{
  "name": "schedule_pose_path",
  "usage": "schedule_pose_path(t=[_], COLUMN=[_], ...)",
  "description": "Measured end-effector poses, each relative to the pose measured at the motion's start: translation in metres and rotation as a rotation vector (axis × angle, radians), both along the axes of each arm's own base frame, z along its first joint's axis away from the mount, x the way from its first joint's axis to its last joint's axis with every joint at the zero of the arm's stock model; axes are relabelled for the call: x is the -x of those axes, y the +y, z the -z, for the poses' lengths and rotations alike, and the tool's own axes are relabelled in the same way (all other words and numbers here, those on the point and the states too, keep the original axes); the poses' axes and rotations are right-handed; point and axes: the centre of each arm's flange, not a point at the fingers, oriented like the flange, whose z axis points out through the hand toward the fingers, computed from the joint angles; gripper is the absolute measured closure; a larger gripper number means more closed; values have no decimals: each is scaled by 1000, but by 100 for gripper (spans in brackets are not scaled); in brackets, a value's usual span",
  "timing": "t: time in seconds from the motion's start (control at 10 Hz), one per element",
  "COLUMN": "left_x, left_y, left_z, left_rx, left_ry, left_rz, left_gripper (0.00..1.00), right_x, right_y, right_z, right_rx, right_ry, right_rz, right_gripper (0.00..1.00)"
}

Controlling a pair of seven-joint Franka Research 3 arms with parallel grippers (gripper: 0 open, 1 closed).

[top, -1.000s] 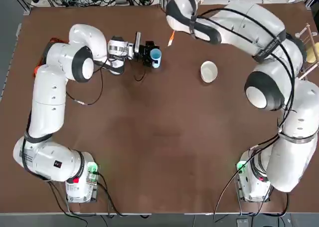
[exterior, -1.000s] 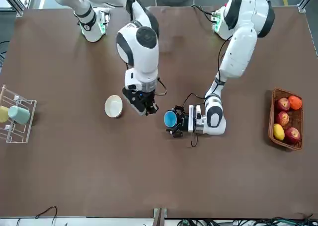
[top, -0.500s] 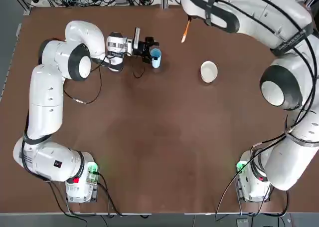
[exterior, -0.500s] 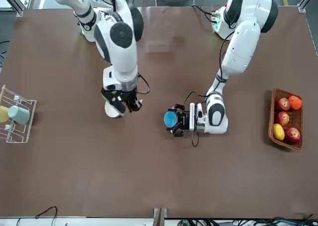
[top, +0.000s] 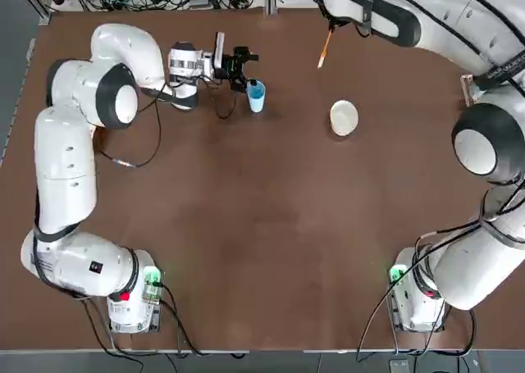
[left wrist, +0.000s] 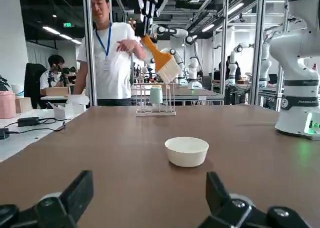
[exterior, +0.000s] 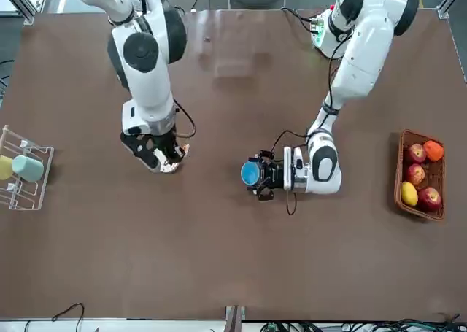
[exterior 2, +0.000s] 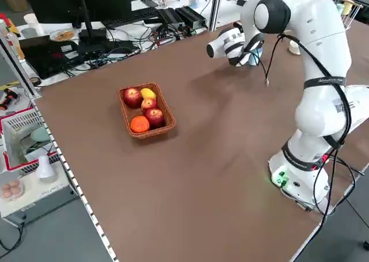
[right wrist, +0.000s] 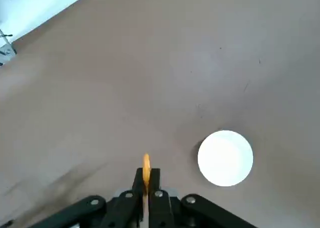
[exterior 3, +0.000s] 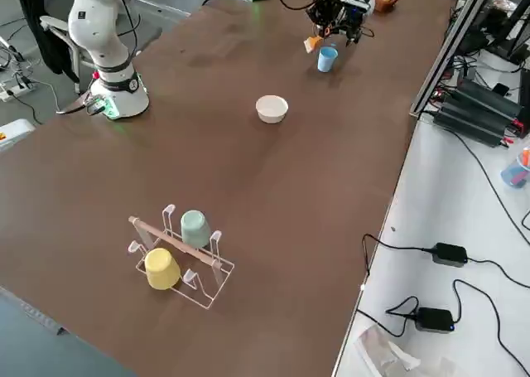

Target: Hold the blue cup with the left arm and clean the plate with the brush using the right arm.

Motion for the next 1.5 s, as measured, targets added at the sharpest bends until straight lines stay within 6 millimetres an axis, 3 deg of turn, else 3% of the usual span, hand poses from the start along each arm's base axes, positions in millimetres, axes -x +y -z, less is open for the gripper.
schedule_pose_path(t=[0.3, 0.6, 0.8, 1.2, 1.5], left_x=[-7, -24, -28, -28, -45], left_y=[51, 137, 182, 198, 204], left_z=[-29, -61, -90, -139, -184], left_rx=[-13, -116, -230, -480, -698], left_ry=[96, 253, 347, 526, 641], left_rz=[-69, -63, -40, -36, -121], left_gripper=[0, 0, 0, 0, 0], right_x=[6, 21, 34, 46, 47], right_y=[-33, -58, -74, -115, -146], right_z=[15, 37, 53, 76, 88], right_rx=[-15, -44, -66, -102, -159], right_ry=[-16, -57, -89, -154, -161], right_rz=[-32, -56, -66, -47, 14], right_gripper=[94, 94, 94, 94, 94])
